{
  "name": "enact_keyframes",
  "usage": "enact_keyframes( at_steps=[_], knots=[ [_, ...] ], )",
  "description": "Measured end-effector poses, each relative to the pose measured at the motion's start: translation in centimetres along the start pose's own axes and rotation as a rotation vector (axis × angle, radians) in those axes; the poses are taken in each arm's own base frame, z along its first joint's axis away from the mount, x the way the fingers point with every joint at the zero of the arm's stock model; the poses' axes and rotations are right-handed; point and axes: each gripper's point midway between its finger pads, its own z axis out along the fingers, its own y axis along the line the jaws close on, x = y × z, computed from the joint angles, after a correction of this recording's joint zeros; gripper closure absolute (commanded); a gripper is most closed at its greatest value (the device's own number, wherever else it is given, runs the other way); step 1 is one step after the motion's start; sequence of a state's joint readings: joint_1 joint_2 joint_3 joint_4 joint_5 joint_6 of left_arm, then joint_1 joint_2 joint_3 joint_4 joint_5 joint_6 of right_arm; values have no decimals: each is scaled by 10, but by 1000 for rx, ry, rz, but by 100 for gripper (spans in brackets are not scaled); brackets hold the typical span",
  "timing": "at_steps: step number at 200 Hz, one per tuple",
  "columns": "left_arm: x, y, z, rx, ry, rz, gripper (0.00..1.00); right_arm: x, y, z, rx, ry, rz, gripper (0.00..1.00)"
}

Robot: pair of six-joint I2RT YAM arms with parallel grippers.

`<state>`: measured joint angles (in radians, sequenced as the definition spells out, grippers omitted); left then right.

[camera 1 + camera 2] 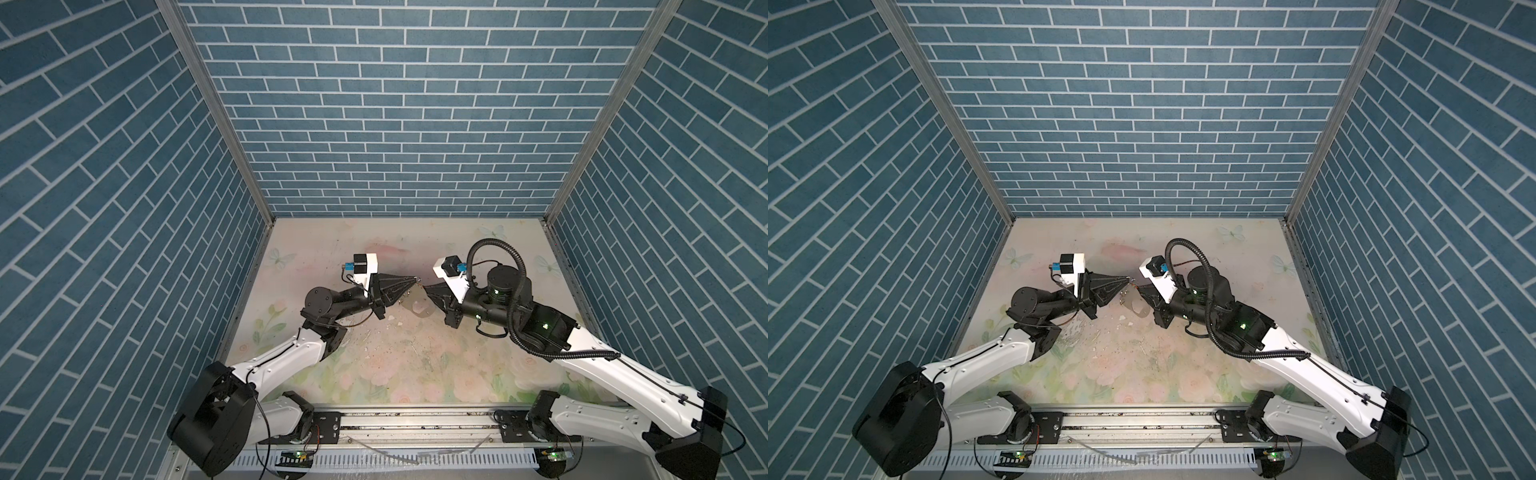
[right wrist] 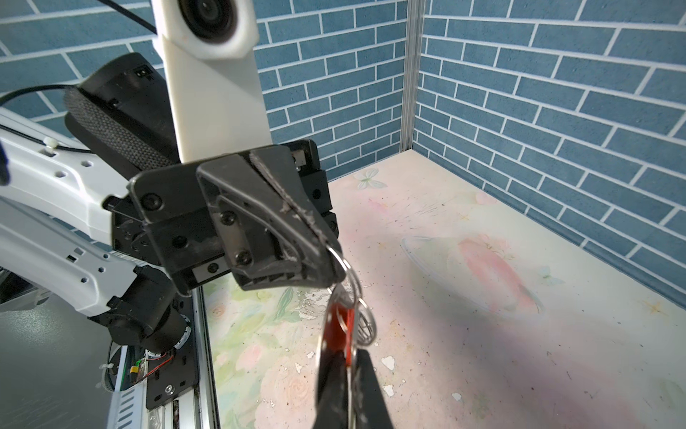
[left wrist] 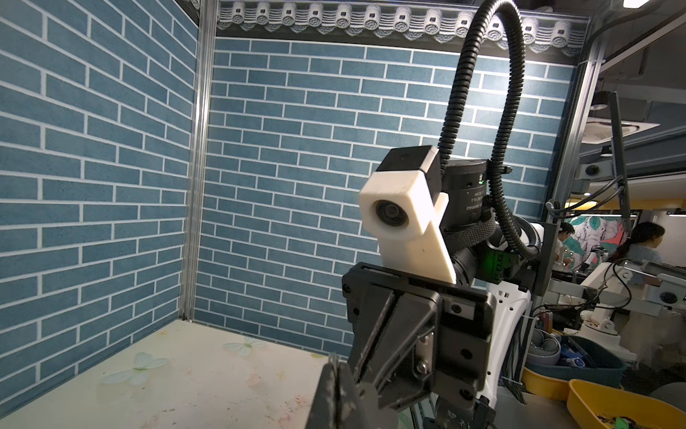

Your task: Put the keys on the keyring

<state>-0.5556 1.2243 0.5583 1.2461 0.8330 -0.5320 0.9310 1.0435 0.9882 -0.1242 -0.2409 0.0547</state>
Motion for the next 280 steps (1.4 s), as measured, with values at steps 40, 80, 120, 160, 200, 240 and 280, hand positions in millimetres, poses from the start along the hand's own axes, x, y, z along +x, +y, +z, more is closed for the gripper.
enact_keyframes(
  at_steps=[40, 80, 120, 160, 200, 240, 280],
  knots=[
    [-2, 1, -1, 4, -16, -5, 100, 0, 0, 0, -2, -1, 0, 100],
    [-1, 4, -1, 7, -23, -21, 100, 7, 3, 9, -33, 22, 7, 100],
    [2, 4, -2, 11, -16, -33, 100, 8, 9, 17, -77, 31, 10, 100],
    [-1, 3, -2, 17, -23, -26, 100, 5, 12, 24, -110, 41, 13, 96],
    [-2, 2, -3, 19, -28, -25, 100, 3, 12, 11, -81, 46, -10, 79],
    [-2, 1, -3, 27, -27, -33, 100, -17, 10, -27, -13, -23, -68, 76],
    [-2, 1, -3, 30, -24, -39, 100, -25, 6, -39, 24, -53, -95, 74]
  ],
)
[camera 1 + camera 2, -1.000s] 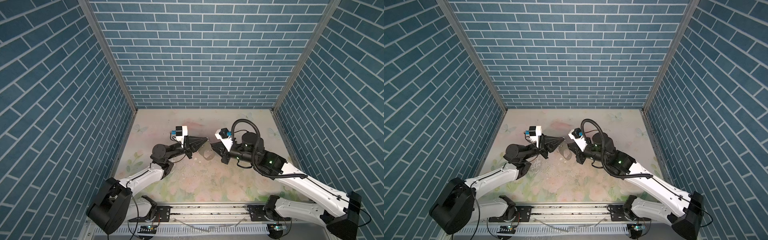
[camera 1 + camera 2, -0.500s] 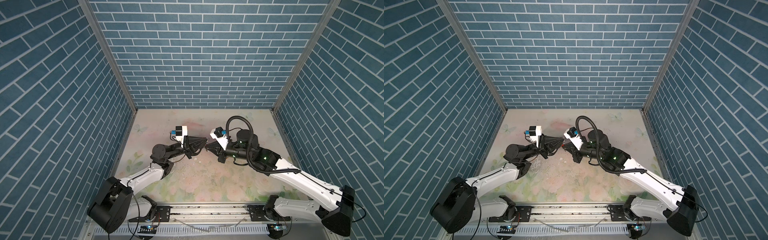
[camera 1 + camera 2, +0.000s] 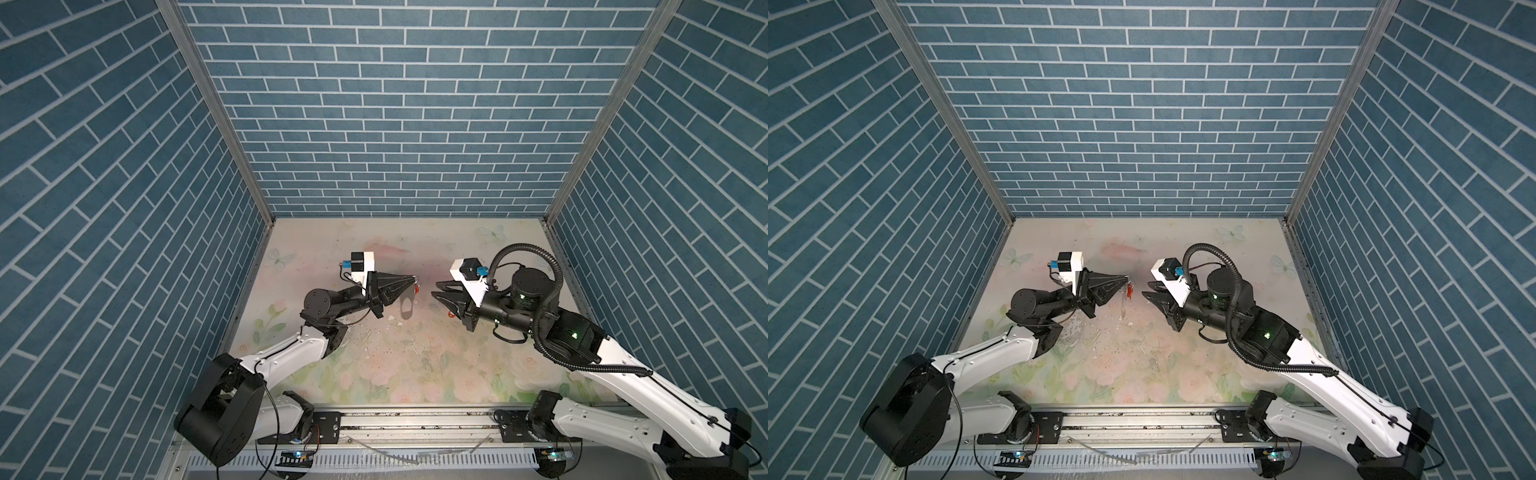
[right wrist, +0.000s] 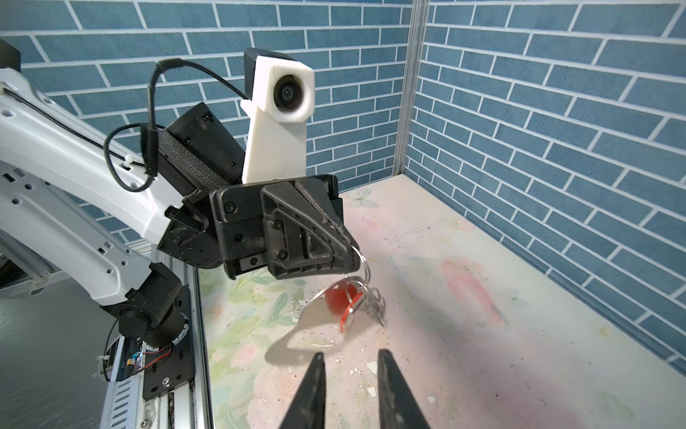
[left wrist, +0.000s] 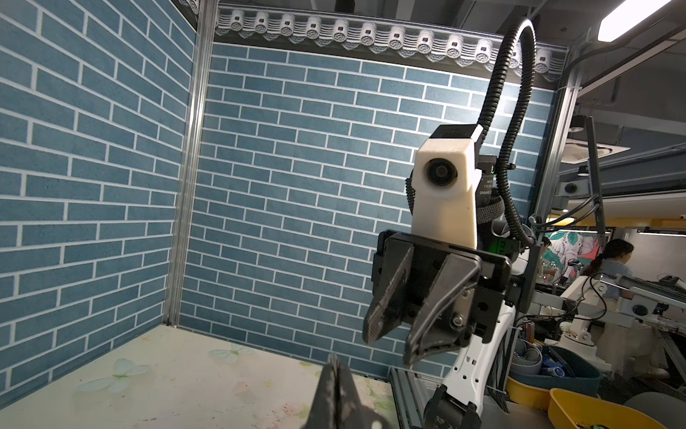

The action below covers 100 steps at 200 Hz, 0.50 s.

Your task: Put the keys on the keyring

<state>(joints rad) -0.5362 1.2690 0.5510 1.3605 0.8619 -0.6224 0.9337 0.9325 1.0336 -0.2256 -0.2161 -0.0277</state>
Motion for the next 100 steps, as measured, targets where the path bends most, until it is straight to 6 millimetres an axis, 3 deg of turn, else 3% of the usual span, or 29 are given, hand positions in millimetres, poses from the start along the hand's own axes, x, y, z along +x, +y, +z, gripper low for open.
enact_keyframes(
  at_steps=[70, 100],
  knots=[
    [2, -1, 3, 26, 19, -22, 100, 12, -9, 22, 16, 45, 7, 74],
    [3, -3, 4, 38, 26, -28, 100, 7, -13, 28, 24, 33, 6, 73]
  ],
)
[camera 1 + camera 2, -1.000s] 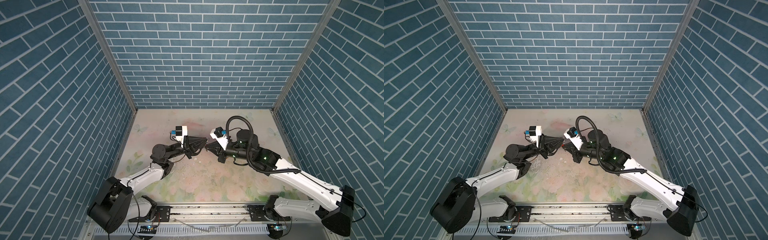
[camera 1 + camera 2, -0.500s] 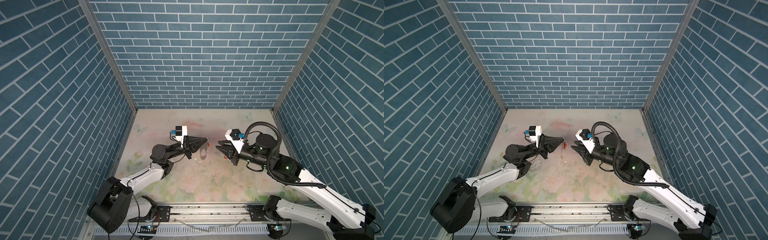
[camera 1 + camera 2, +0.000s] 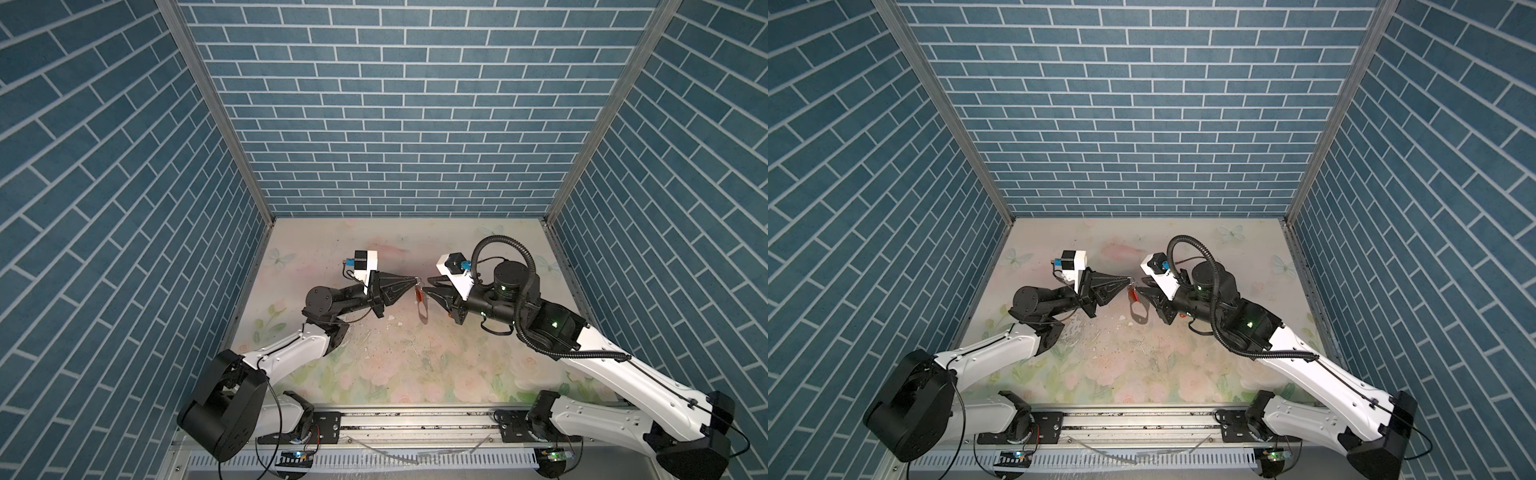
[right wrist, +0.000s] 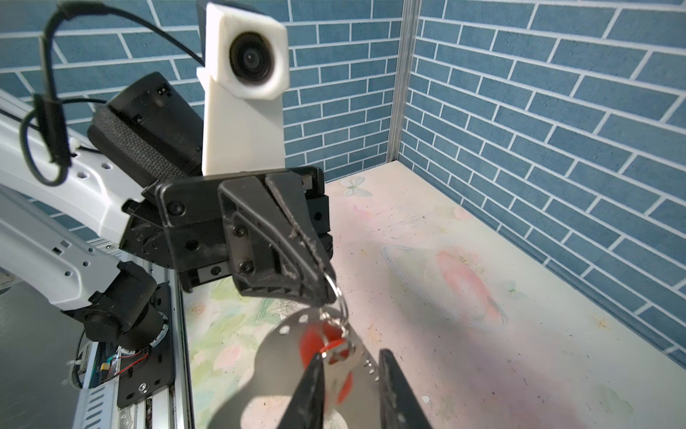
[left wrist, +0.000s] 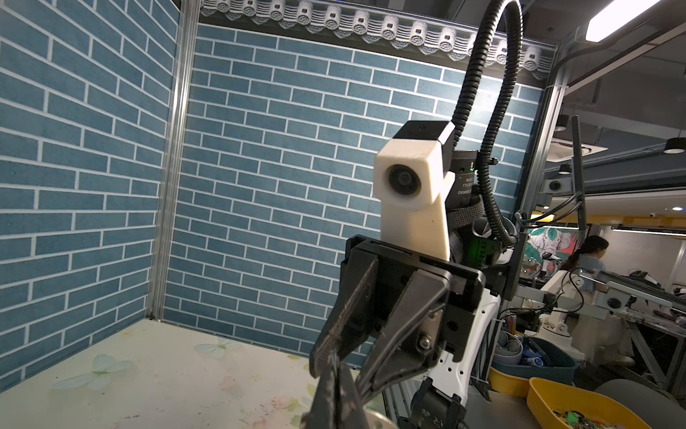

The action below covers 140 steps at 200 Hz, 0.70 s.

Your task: Put the keys on the keyring

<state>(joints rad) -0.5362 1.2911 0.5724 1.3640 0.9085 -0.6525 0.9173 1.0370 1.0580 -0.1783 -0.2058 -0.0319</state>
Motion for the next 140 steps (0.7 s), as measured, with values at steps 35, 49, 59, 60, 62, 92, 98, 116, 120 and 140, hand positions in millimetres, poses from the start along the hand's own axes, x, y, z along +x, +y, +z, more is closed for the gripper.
enact_keyframes(
  at_steps=[35, 49, 59, 60, 62, 92, 98, 116, 120, 140],
  knots=[
    [1, -1, 0, 8, 6, -5, 100, -10, -3, 2, 3, -26, -4, 73],
    [1, -2, 0, 10, 7, -6, 100, -14, -3, 2, 1, -33, -5, 74],
    [1, -2, 0, 11, 8, -6, 100, -16, -3, 3, -4, -39, -6, 74],
    [1, -2, 0, 11, 8, -6, 100, -16, -3, 3, -5, -40, -6, 74],
    [1, -2, 0, 11, 8, -6, 100, -16, -2, 4, -6, -40, -7, 74],
    [1, -2, 0, 11, 8, -6, 100, -17, 0, 8, -26, -37, -5, 75],
    [1, -2, 0, 11, 8, -6, 100, -16, 0, 9, -30, -36, -5, 75],
    [1, -2, 0, 11, 8, -5, 100, -15, 2, 10, -41, -31, -3, 76],
    [1, -2, 0, 11, 8, -5, 100, -15, 2, 11, -42, -31, -2, 76],
    [1, -2, 0, 11, 7, -4, 100, -15, 3, 11, -54, -32, -2, 77]
  ],
)
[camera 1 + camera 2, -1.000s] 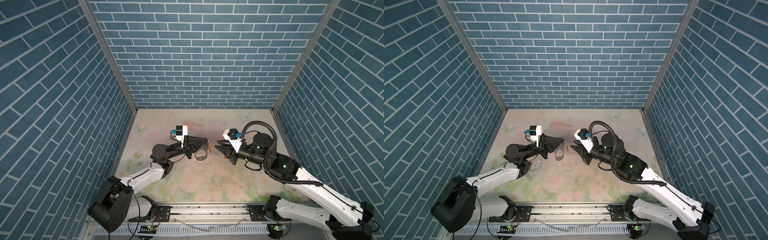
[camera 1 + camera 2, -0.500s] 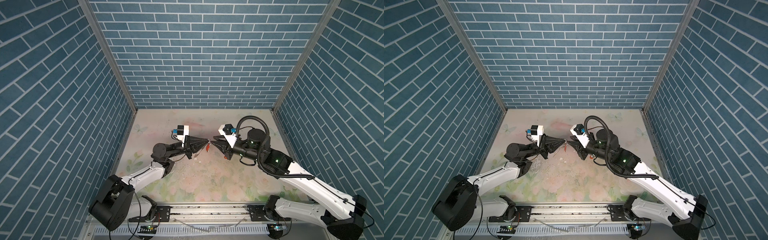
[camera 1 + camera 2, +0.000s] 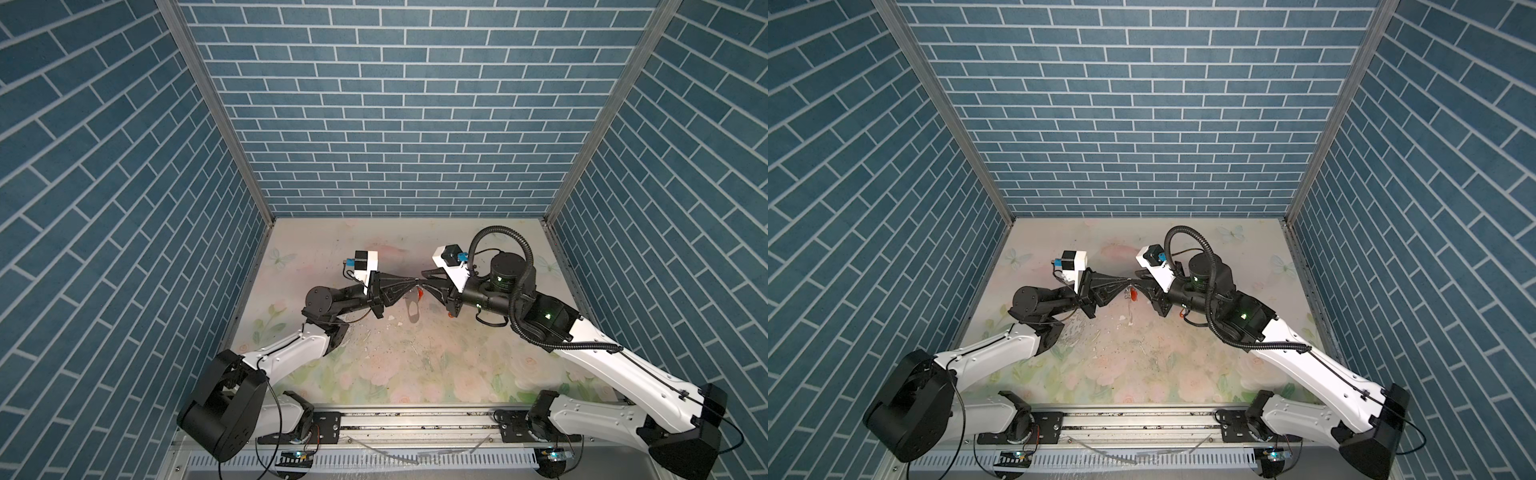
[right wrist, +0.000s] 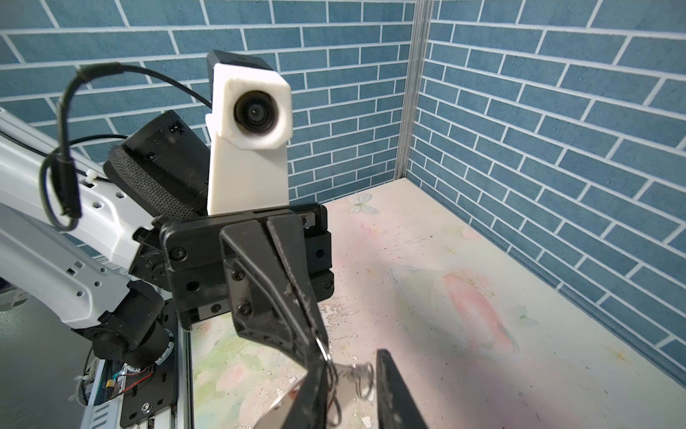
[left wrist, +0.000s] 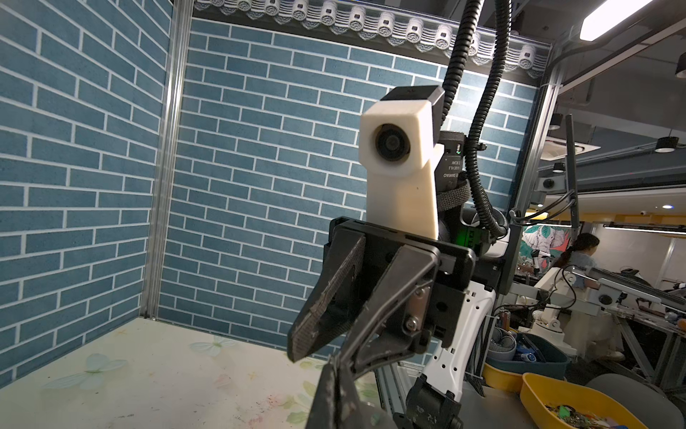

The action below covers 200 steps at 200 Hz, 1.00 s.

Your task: Put the keys on the keyring

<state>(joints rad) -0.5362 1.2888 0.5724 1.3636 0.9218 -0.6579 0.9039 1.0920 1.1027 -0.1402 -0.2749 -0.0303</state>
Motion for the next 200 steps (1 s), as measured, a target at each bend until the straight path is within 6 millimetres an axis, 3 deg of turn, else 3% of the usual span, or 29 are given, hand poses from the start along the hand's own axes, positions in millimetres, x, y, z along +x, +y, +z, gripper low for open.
enact_keyframes(
  at_steps=[54, 105, 116, 154, 200],
  knots=[
    [-3, -2, 0, 0, -8, 12, 100, -3, 5, 0, -29, -13, 5, 82],
    [-9, -3, -1, -6, -25, 38, 100, -8, 12, -1, -74, -33, 16, 100],
    [-9, -3, -1, -8, -27, 39, 100, -8, 12, -1, -78, -35, 23, 100],
    [-12, 1, -2, -29, -39, 27, 67, -4, 10, -2, -81, -18, 22, 100],
    [-20, 11, -13, -130, -19, 6, 65, 15, -6, 1, -61, 140, -34, 100]
  ],
)
